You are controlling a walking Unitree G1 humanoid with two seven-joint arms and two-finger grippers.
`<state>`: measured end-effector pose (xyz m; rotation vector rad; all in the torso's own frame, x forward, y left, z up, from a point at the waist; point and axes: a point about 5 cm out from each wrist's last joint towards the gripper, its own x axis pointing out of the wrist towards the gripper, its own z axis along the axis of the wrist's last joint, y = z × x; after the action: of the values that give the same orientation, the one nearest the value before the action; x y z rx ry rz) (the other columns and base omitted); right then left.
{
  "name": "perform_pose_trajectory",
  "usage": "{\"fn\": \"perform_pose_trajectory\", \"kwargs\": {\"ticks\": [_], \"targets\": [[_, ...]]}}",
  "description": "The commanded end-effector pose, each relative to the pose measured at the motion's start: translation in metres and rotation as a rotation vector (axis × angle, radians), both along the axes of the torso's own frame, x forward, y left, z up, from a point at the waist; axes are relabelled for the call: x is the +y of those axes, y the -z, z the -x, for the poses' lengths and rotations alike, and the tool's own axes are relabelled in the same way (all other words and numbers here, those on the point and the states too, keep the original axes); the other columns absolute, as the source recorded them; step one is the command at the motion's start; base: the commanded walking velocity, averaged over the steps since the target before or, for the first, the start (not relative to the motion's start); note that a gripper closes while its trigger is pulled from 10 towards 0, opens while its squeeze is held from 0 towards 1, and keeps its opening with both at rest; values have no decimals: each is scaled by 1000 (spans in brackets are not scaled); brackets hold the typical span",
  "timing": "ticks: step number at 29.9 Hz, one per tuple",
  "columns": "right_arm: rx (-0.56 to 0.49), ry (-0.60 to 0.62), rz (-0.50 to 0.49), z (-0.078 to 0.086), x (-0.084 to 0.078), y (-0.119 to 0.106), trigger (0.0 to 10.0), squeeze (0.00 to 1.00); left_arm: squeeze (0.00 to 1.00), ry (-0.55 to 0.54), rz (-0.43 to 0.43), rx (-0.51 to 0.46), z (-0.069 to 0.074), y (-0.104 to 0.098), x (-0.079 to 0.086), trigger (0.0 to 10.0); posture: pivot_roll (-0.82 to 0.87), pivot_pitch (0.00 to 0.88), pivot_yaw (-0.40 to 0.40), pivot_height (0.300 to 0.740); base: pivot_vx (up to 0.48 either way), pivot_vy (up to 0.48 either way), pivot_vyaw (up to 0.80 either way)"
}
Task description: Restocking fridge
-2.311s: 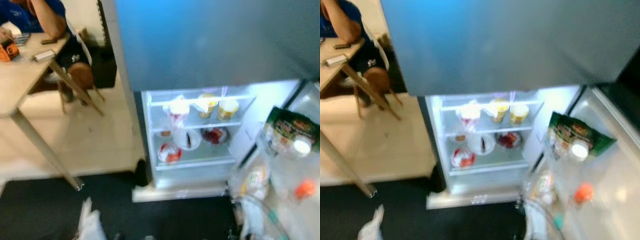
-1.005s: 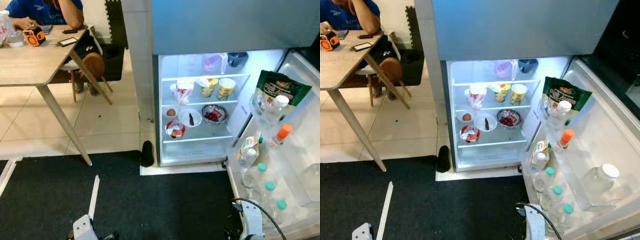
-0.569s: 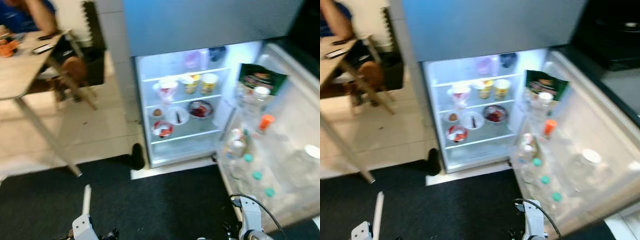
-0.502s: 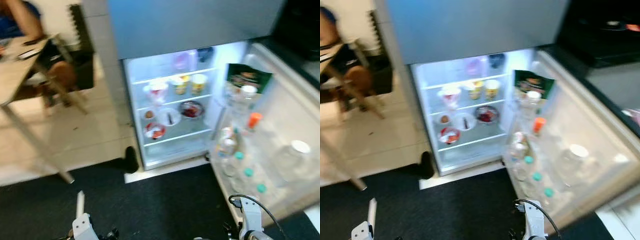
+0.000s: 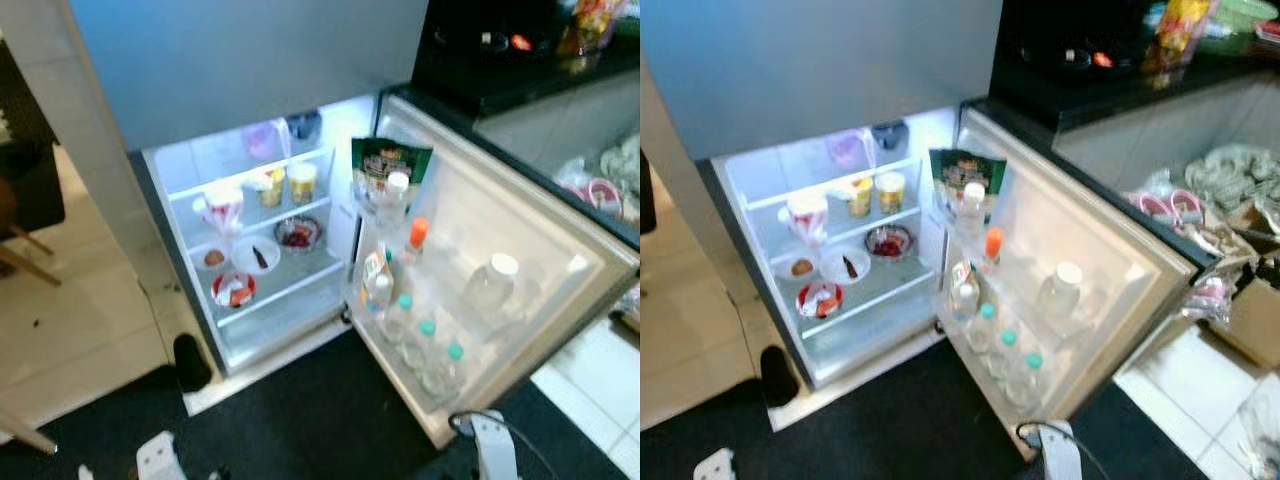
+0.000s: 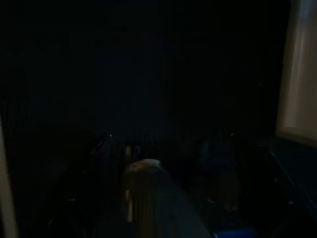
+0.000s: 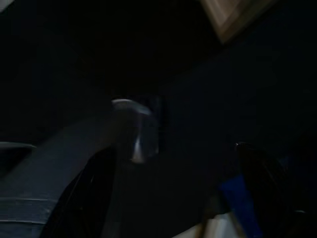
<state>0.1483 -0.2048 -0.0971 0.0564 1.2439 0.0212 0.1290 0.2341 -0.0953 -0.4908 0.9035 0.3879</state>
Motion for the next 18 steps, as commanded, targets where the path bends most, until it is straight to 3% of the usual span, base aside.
{"fn": "perform_pose_trajectory", "kwargs": {"ticks": [1,10,18], "targets": [[8,-4,14,1,-4,0,10000,0,0,20,-10,15,2,1,-1,10000,-40,0,16,740,0,0,-744],[29,-15,16,5,-4,1,10000,0,0,34,-51,38,4,2,0,10000,-32,0,10,740,0,0,-750],[35,-27,32,4,-9,0,10000,0,0,20,12,15,5,3,-4,10000,-43,0,4,740,0,0,-752]]}}
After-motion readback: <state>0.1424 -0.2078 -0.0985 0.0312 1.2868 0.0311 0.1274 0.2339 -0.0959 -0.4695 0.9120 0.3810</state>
